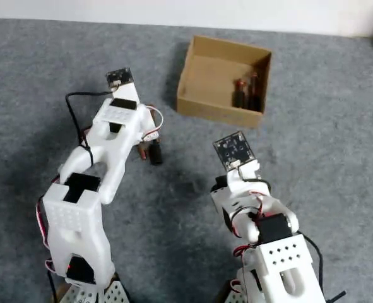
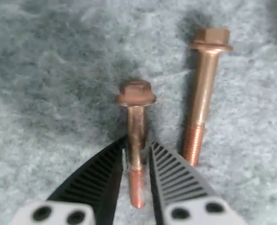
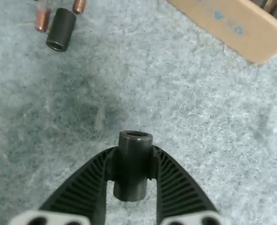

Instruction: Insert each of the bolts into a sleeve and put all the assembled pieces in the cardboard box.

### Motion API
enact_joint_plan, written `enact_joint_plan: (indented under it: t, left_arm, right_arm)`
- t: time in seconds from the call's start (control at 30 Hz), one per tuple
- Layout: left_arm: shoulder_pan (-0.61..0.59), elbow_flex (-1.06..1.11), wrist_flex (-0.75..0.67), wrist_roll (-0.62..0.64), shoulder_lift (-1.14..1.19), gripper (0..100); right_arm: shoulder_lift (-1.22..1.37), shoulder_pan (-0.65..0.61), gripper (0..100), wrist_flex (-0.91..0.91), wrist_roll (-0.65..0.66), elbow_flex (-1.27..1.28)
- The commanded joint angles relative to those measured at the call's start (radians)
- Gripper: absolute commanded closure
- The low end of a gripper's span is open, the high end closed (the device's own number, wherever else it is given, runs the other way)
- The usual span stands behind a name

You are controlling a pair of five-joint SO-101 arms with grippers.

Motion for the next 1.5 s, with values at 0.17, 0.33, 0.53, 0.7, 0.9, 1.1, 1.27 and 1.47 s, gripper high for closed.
enact_joint_plan:
  t: [0.17,0.33,0.53,0.7,0.9,1.1,1.27,1.47]
  left_arm:
    - [0.085,0.236,0.029,-0.132,-0.384,100]
    - [0.163,0.504,-0.003,-0.236,-0.779,100]
    - [0.239,0.875,-0.187,-0.324,-1.310,100]
    - [0.231,1.147,-0.316,-0.324,-1.767,100]
    - [0.226,1.224,-0.327,-0.316,-2.212,100]
    - [0.240,1.216,-0.462,-0.313,-2.264,100]
    - [0.303,1.221,-0.624,-0.078,-2.253,100]
    - [0.456,1.339,-0.578,0.011,-2.253,100]
  right_arm:
    - [-0.016,0.007,99.3,-0.097,0.009,0.048]
    - [-0.016,0.007,99.3,-0.147,0.009,0.079]
    - [-0.016,-0.007,99.3,-0.166,0.008,0.082]
    - [-0.077,-0.087,99.3,-0.188,0.006,0.122]
    - [-0.432,-0.226,99.3,-0.202,0.000,0.225]
    - [-0.708,-0.243,99.3,-0.203,-0.049,0.326]
    - [-0.662,-0.243,99.3,-0.254,-0.048,0.315]
    - [-0.704,-0.246,99.3,-0.257,-0.046,0.309]
